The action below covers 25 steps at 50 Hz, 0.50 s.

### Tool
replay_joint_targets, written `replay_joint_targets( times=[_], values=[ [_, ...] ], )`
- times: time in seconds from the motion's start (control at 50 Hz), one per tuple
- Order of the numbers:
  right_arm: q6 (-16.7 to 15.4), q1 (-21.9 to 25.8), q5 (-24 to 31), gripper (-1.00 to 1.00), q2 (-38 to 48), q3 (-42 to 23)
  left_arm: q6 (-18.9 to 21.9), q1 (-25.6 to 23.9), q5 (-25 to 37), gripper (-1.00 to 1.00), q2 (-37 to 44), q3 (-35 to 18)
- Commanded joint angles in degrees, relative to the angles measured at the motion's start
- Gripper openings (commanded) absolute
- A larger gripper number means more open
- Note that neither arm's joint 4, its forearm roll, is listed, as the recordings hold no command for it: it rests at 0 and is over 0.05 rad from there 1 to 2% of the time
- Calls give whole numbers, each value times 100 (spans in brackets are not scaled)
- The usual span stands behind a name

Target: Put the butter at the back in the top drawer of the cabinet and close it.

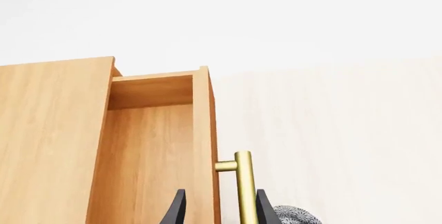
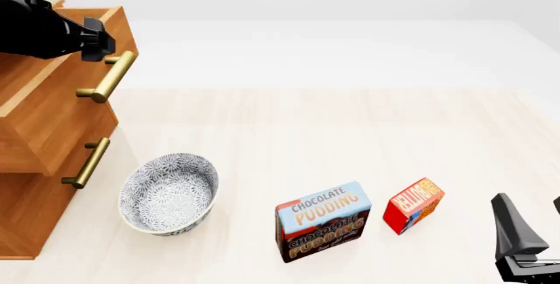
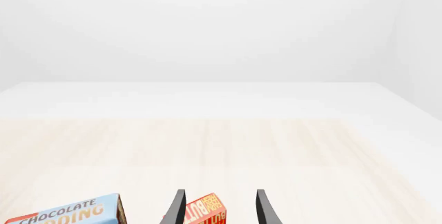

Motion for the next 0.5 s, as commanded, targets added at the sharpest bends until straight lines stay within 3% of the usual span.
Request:
replay_joint_targets(
  times=[0.02,0.5],
  values=[
    [0,0,0,100,0,0,-31,-2,-53,100,44,71],
    [0,0,0,100,0,0,-95,-4,-224,100,153,271]
  ],
)
